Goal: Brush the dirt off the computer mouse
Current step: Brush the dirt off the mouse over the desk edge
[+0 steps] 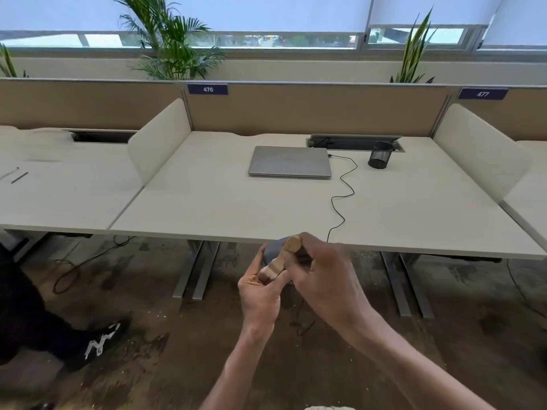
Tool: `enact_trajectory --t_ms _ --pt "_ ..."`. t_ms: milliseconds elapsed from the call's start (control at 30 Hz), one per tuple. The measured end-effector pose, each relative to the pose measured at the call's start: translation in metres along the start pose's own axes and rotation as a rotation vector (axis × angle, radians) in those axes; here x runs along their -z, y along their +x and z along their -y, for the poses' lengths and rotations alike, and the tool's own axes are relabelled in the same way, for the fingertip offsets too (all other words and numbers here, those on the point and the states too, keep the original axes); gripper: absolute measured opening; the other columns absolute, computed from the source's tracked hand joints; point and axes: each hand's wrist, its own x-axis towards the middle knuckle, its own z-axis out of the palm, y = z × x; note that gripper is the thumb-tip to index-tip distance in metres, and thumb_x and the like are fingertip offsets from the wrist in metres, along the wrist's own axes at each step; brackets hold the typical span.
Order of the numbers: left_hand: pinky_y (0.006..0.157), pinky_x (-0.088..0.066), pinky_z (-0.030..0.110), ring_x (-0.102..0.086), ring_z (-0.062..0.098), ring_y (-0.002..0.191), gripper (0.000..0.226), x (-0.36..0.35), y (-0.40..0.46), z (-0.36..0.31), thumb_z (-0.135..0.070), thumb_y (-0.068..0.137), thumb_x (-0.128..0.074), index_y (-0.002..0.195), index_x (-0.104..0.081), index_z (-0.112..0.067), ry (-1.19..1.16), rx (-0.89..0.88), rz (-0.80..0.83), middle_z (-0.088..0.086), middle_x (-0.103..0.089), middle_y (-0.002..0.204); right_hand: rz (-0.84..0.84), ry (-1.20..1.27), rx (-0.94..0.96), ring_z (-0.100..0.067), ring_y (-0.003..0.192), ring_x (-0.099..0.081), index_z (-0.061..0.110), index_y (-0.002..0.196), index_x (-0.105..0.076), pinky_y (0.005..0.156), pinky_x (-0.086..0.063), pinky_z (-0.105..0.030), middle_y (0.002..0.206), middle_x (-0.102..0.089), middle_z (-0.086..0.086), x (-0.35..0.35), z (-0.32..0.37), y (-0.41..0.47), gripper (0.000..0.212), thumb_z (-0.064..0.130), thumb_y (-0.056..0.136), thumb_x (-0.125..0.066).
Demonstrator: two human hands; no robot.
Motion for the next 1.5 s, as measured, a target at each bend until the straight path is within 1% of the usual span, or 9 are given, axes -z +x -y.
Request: enact_trajectory --t_ms 100,167,300,433,633,900,1167,1300,1500 --pt "0.088 -0.062 0.028 -0.078 0.024 0.102 0.085 0.001 0.001 -0.002 -0.03 0.057 -0.094 0.136 -0.063 -0.023 0.04 -0.026 0.016 0.015 -0.08 0.105 -0.049 -0.048 0.02 -0.003 0.058 -0.059 0.016 0.087 -0.062 0.051 -0.041 -0.008 0.069 -0.062 0.009 0.003 -0.005 0.009 0.01 0.014 0.093 -0.069" --pt "0.092 -0.063 0.035 -0.077 0.027 0.107 0.079 0.002 0.002 -0.003 -0.026 0.059 -0.094 0.133 -0.065 -0.023 0.074 -0.02 0.007 0.012 -0.08 0.111 -0.096 -0.124 0.091 -0.006 0.06 -0.06 0.01 0.094 -0.066 0.054 -0.048 -0.014 0.074 -0.067 0.003 0.006 -0.005 0.012 0.006 0.009 0.092 -0.072" --pt "0.085 -0.064 0.031 -0.078 0.025 0.099 0.077 0.004 0.002 0.001 -0.034 0.059 -0.093 0.131 -0.066 -0.027 0.083 -0.011 -0.016 0.017 -0.08 0.104 0.004 -0.133 0.165 -0.004 0.062 -0.056 0.013 0.092 -0.067 0.058 -0.04 -0.007 0.076 -0.067 0.004 -0.001 0.001 0.005 0.005 0.008 0.093 -0.07" --pt "0.08 -0.062 0.042 -0.068 0.032 0.081 0.11 0.005 0.001 0.001 -0.053 0.058 -0.086 0.141 -0.052 0.01 0.058 -0.013 -0.059 0.016 -0.072 0.081 0.121 -0.061 0.204 0.002 0.065 -0.05 0.016 0.095 -0.065 0.064 -0.035 0.003 0.078 -0.065 0.009 -0.017 0.009 -0.006 0.005 0.011 0.096 -0.065" --pt "0.089 -0.062 0.028 -0.077 0.026 0.107 0.076 0.001 0.003 0.002 0.002 0.071 -0.087 0.141 -0.061 -0.013 0.091 -0.006 0.022 0.013 -0.08 0.111 -0.09 -0.045 -0.003 0.003 0.053 -0.057 0.012 0.083 -0.064 0.05 -0.038 -0.003 0.066 -0.062 0.009 -0.005 -0.016 0.042 0.01 0.008 0.091 -0.068" --pt "0.092 -0.061 0.029 -0.073 0.024 0.117 0.074 0.009 0.006 0.004 -0.011 0.073 -0.091 0.138 -0.063 -0.032 0.168 -0.029 0.05 0.007 -0.077 0.122 -0.057 0.079 -0.147 -0.019 0.067 -0.072 0.007 0.086 -0.07 0.064 -0.06 -0.04 0.074 -0.072 -0.003 0.003 -0.026 0.071 0.004 0.007 0.089 -0.068" --pt "0.091 -0.061 0.027 -0.073 0.025 0.116 0.084 0.015 -0.002 0.008 -0.019 0.066 -0.097 0.141 -0.061 -0.023 0.135 0.022 0.086 0.008 -0.077 0.122 -0.004 0.033 -0.573 -0.024 0.061 -0.075 -0.005 0.082 -0.067 0.057 -0.063 -0.033 0.08 -0.073 -0.022 0.032 -0.079 0.104 0.009 0.002 0.086 -0.07" --pt "0.088 -0.061 0.024 -0.075 0.024 0.113 0.083 0.018 0.001 0.005 -0.007 0.067 -0.092 0.142 -0.06 -0.02 0.088 0.025 0.045 0.009 -0.078 0.119 -0.083 -0.119 -0.508 -0.029 0.066 -0.074 -0.001 0.082 -0.068 0.066 -0.063 -0.046 0.076 -0.071 -0.016 0.043 -0.089 0.105 0.007 0.005 0.084 -0.07" --pt "0.087 -0.061 0.022 -0.075 0.021 0.112 0.093 0.016 0.005 0.001 -0.015 0.061 -0.09 0.147 -0.055 -0.012 0.047 0.02 0.041 0.007 -0.079 0.117 -0.074 0.294 -0.472 -0.018 0.065 -0.076 0.006 0.079 -0.068 0.061 -0.063 -0.027 0.077 -0.074 -0.014 0.031 -0.076 0.09 0.013 -0.003 0.087 -0.068"
